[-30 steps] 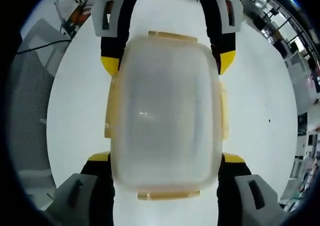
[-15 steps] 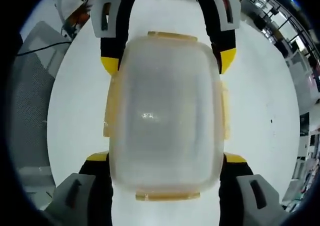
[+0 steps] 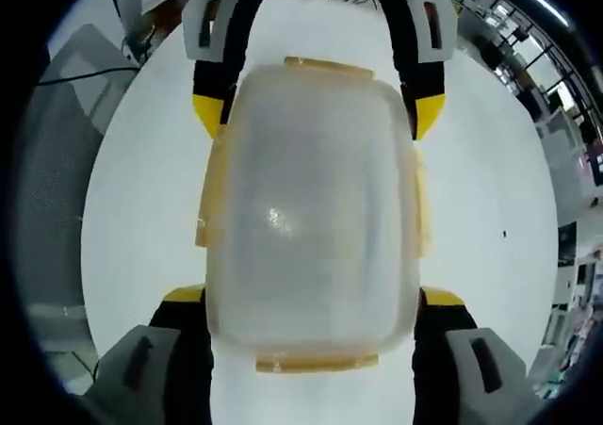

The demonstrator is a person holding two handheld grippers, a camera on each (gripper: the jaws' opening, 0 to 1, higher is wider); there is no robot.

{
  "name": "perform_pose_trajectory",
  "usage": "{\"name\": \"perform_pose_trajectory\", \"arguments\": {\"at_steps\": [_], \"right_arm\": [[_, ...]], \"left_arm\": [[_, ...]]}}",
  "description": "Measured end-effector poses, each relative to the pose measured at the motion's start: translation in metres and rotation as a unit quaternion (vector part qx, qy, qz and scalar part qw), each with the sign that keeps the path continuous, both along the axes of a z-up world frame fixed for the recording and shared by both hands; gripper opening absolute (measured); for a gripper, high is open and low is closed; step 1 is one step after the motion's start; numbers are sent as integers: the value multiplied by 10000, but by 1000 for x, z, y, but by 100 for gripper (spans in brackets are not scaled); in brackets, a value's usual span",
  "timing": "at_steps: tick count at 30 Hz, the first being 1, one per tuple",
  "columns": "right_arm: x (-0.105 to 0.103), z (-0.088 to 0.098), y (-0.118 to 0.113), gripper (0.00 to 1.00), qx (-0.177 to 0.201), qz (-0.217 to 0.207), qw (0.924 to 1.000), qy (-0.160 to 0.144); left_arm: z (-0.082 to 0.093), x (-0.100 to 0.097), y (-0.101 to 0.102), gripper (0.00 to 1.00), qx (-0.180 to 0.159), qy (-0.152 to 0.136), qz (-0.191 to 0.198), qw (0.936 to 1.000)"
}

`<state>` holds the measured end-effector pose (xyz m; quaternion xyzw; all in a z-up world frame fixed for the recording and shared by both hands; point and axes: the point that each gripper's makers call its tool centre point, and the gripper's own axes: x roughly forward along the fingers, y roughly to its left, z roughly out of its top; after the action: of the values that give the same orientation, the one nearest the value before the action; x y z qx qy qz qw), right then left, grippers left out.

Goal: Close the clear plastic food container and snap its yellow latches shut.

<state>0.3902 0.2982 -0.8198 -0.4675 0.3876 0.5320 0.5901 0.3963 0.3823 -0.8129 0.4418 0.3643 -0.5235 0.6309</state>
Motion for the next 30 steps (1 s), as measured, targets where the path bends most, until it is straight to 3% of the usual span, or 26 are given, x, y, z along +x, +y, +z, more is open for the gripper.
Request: {"name": "perform_pose_trajectory", "arguments": {"at_steps": [7, 13, 16, 17, 18, 20, 23, 30], "right_arm": [[0, 6, 1, 98, 858, -530, 9949, -67], [-4, 1, -8, 100, 1128, -937, 9891, -127], [-6, 0, -5, 100, 1463, -1308, 9804, -167], [-8, 4, 1, 100, 1798, -1614, 9704, -62], [-7, 7, 4, 100, 2007, -1746, 9639, -76], [-5, 11, 0, 100, 2070, -1770, 9615, -354], [-7, 11, -1, 100, 2228, -1949, 9543, -399], [-9, 14, 2, 100, 2690, -2401, 9318, -426]], "left_arm": [[4, -2, -3, 88, -519, -60, 219, 9984], [8, 3, -3, 92, -942, -260, 382, 9945], [13, 8, -5, 94, -1263, -443, 543, 9895], [14, 8, -5, 95, -1340, -468, 592, 9881], [17, 11, -5, 95, -1484, -593, 720, 9845], [17, 10, -4, 96, -1591, -609, 787, 9822], [20, 10, -1, 96, -1837, -680, 1029, 9752], [20, 3, 1, 97, -2544, -560, 1738, 9497]]}}
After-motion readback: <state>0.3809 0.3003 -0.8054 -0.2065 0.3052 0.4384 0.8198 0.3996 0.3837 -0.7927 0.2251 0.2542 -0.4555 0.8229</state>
